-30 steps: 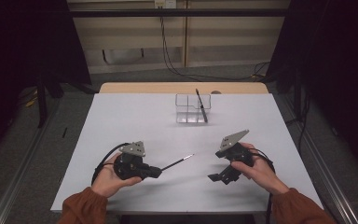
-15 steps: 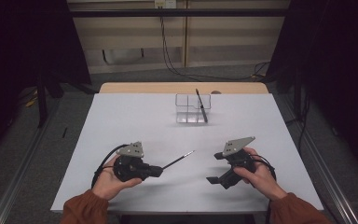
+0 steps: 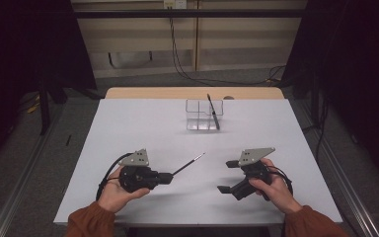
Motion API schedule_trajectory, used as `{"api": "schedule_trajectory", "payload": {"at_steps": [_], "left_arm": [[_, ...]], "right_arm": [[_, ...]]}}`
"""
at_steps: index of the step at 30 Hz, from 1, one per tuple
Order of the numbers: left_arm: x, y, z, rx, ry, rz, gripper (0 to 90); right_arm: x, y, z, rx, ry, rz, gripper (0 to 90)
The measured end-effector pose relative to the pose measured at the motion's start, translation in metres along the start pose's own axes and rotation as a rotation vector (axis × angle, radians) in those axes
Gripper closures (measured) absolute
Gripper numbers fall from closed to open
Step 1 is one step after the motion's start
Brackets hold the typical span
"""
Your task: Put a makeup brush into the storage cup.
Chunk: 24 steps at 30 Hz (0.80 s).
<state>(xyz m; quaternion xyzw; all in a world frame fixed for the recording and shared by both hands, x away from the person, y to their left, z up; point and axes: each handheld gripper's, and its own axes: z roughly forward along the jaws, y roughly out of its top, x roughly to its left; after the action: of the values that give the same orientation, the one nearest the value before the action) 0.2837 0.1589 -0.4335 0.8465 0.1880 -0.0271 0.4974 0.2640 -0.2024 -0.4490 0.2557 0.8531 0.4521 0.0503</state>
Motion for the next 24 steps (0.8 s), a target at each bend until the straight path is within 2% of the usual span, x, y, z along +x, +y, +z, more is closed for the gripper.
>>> {"api": "schedule_trajectory", "payload": {"at_steps": [4, 10, 14, 20, 24], "left_arm": [[0.0007, -0.0014, 0.0003, -0.019, -0.002, -0.009, 85.5], [-0.0001, -0.0014, -0.001, -0.077, 0.006, -0.019, 85.5], [-0.0003, -0.0014, -0.0017, -0.105, 0.011, 0.005, 85.5], [-0.0023, -0.0012, -0.0019, -0.145, 0.018, 0.017, 85.5], [-0.0029, -0.0012, -0.0021, -0.178, 0.018, 0.017, 85.5]], "right_arm": [[0.0009, 0.0, 0.0, -0.042, -0.007, 0.01, 7.3], [0.0018, -0.0002, 0.0004, -0.09, -0.017, 0.018, 6.6], [0.0023, 0.0, 0.0006, -0.115, -0.014, 0.012, 5.0], [0.0032, 0.0008, 0.0011, -0.159, -0.029, -0.006, 4.4], [0.0048, 0.0015, 0.0014, -0.18, -0.013, -0.014, 2.4]]}}
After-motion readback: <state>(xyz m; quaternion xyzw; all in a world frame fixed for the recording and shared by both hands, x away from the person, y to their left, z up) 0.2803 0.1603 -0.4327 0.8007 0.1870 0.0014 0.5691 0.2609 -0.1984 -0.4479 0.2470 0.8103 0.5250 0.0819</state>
